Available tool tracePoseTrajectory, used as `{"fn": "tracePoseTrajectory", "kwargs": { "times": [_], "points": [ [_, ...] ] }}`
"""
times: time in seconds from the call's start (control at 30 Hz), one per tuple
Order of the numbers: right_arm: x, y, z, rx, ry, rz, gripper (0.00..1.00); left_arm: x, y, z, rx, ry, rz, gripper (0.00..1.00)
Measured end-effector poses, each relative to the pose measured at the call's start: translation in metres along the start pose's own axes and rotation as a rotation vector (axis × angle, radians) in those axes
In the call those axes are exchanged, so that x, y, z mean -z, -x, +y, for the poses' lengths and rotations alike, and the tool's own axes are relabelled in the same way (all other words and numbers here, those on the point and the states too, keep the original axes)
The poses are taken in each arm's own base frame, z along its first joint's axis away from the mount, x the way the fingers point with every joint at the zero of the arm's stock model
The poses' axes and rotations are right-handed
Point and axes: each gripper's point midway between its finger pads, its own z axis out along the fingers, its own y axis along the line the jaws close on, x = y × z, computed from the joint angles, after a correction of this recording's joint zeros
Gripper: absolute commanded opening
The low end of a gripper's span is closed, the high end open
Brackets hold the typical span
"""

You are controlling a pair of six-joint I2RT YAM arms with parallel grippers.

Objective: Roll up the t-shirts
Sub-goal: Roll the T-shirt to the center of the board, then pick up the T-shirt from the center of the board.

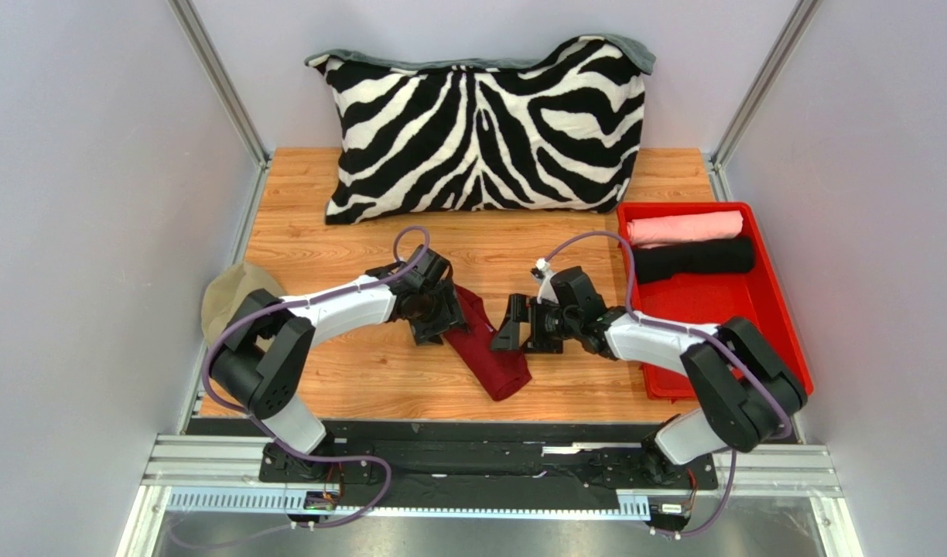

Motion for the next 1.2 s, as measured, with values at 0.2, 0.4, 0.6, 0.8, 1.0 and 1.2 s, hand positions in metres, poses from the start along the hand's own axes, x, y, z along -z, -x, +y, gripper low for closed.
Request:
{"fn": "tracePoseTrajectory", "kwargs": {
  "times": [0.2, 0.4, 0.6, 0.8, 1.0, 1.2],
  "points": [
    [-0.017, 0.004, 0.02, -0.024, 0.141, 0.028, 1.0, -0.001, 0.001, -0.002, 0.002, 0.01, 0.012, 0.68],
    [-0.026, 0.006, 0.028, -0.046, 0.201, 0.05, 1.0, -0.001, 0.001, -0.004, 0.002, 0.019, 0.022, 0.68],
    [-0.033, 0.012, 0.033, -0.043, 0.213, 0.072, 1.0, -0.001, 0.003, -0.005, 0.003, 0.031, 0.029, 0.68],
    [-0.035, 0.014, 0.031, -0.023, 0.18, 0.084, 0.79, -0.001, 0.004, -0.007, -0.001, 0.039, 0.032, 0.68],
    [-0.041, 0.009, 0.019, -0.018, 0.111, 0.097, 0.15, -0.002, 0.005, -0.008, -0.004, 0.04, 0.034, 0.68],
    [-0.041, 0.008, 0.017, -0.037, 0.102, 0.096, 0.0, 0.0, 0.005, -0.01, -0.017, 0.038, 0.034, 0.69]
  ]
}}
